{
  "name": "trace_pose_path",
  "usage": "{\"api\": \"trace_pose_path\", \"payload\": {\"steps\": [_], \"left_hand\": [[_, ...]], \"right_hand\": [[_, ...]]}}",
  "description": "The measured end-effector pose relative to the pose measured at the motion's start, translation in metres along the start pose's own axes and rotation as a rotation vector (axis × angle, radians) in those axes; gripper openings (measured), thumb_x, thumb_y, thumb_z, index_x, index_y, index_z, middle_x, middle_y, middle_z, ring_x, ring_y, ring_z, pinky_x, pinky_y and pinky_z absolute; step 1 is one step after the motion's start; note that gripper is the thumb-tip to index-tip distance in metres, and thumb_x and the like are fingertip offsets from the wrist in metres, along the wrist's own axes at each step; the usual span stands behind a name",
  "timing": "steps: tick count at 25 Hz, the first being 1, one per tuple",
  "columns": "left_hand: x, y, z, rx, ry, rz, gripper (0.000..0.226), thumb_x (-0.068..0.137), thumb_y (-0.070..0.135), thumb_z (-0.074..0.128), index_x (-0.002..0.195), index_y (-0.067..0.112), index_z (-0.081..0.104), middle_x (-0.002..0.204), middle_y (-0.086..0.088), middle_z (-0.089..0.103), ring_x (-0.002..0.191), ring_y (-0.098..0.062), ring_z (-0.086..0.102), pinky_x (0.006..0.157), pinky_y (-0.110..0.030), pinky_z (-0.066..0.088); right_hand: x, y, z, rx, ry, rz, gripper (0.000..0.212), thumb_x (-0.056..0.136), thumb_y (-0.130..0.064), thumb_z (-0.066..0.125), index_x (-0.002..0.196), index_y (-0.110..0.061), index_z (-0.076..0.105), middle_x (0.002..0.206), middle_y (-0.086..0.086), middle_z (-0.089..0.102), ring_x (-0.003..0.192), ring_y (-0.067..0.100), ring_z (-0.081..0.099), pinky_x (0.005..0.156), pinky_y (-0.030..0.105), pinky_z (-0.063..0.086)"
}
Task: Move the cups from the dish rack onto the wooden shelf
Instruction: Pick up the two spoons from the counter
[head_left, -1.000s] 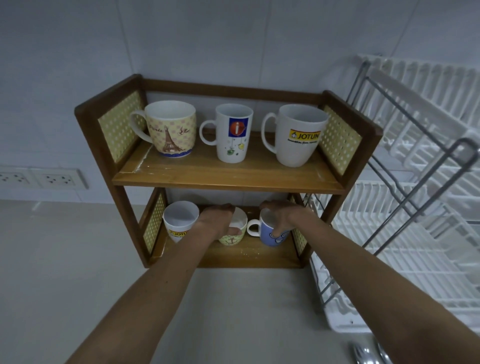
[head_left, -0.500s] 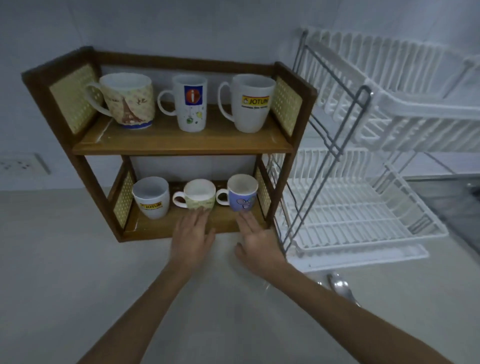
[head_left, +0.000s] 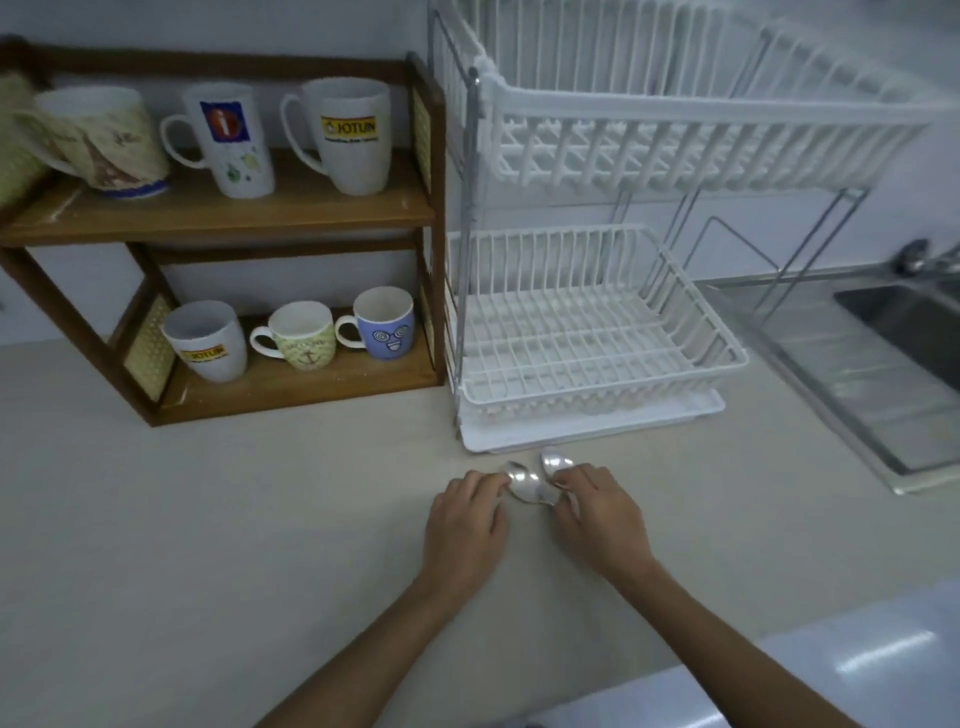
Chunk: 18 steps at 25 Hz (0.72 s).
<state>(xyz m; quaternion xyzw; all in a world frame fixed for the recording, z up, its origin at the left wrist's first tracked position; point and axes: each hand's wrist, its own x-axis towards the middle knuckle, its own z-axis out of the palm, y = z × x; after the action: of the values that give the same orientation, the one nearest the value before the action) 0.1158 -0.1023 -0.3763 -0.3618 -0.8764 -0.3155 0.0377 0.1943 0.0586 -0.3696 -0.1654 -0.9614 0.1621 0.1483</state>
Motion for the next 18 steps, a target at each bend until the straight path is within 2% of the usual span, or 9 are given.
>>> {"api": "trace_pose_path", "payload": {"steps": [3, 5, 7, 11, 15, 18], "left_hand": [[-0.003, 0.032, 0.026, 0.061, -0.061, 0.030, 0.033, 0.078, 0.014, 0.060, 0.109, 0.016, 0.071, 0.093, -0.007, 0.069, 0.079, -0.029, 0.065, 0.068, -0.036, 0.055], [-0.004, 0.045, 0.041, 0.107, -0.079, 0.052, 0.033, 0.073, 0.012, 0.070, 0.105, 0.019, 0.074, 0.083, -0.006, 0.069, 0.068, -0.028, 0.065, 0.058, -0.033, 0.054], [-0.005, 0.053, 0.053, 0.155, -0.098, 0.023, 0.037, 0.067, 0.010, 0.080, 0.102, 0.022, 0.075, 0.079, -0.005, 0.068, 0.064, -0.028, 0.065, 0.054, -0.033, 0.053], [-0.009, 0.060, 0.064, 0.222, -0.106, -0.061, 0.015, 0.079, 0.020, 0.072, 0.094, 0.017, 0.074, 0.085, -0.009, 0.067, 0.073, -0.032, 0.063, 0.064, -0.039, 0.052], [-0.011, 0.061, 0.070, 0.272, -0.104, -0.247, 0.023, 0.091, 0.031, 0.055, 0.100, 0.013, 0.067, 0.099, -0.012, 0.062, 0.092, -0.032, 0.057, 0.082, -0.039, 0.045], [-0.011, 0.063, 0.068, 0.247, -0.095, -0.419, 0.021, 0.092, 0.021, 0.051, 0.105, 0.010, 0.062, 0.104, -0.015, 0.060, 0.096, -0.032, 0.056, 0.085, -0.037, 0.044]], "right_hand": [[-0.005, 0.035, -0.006, -0.059, -0.050, 0.061, 0.024, 0.076, -0.010, 0.068, 0.100, -0.008, 0.068, 0.098, 0.010, 0.067, 0.088, 0.036, 0.061, 0.064, 0.043, 0.054], [-0.005, 0.053, -0.007, -0.071, -0.113, 0.097, 0.027, 0.083, -0.019, 0.062, 0.108, -0.010, 0.065, 0.106, 0.008, 0.064, 0.097, 0.034, 0.057, 0.071, 0.042, 0.052], [-0.008, 0.069, -0.007, -0.078, -0.160, 0.085, 0.030, 0.086, -0.026, 0.058, 0.112, -0.012, 0.062, 0.109, 0.007, 0.062, 0.101, 0.031, 0.056, 0.074, 0.040, 0.050], [-0.004, 0.080, -0.006, -0.092, -0.186, 0.021, 0.035, 0.086, -0.040, 0.058, 0.106, -0.012, 0.064, 0.103, 0.009, 0.064, 0.098, 0.032, 0.057, 0.075, 0.039, 0.047], [0.003, 0.079, -0.004, -0.144, -0.292, -0.023, 0.032, 0.086, -0.045, 0.054, 0.098, -0.016, 0.060, 0.099, 0.004, 0.065, 0.096, 0.027, 0.058, 0.075, 0.036, 0.042], [0.011, 0.077, -0.008, 0.051, -0.445, 0.122, 0.020, 0.083, -0.036, 0.058, 0.093, -0.019, 0.060, 0.100, 0.004, 0.064, 0.095, 0.026, 0.061, 0.074, 0.033, 0.046]]}}
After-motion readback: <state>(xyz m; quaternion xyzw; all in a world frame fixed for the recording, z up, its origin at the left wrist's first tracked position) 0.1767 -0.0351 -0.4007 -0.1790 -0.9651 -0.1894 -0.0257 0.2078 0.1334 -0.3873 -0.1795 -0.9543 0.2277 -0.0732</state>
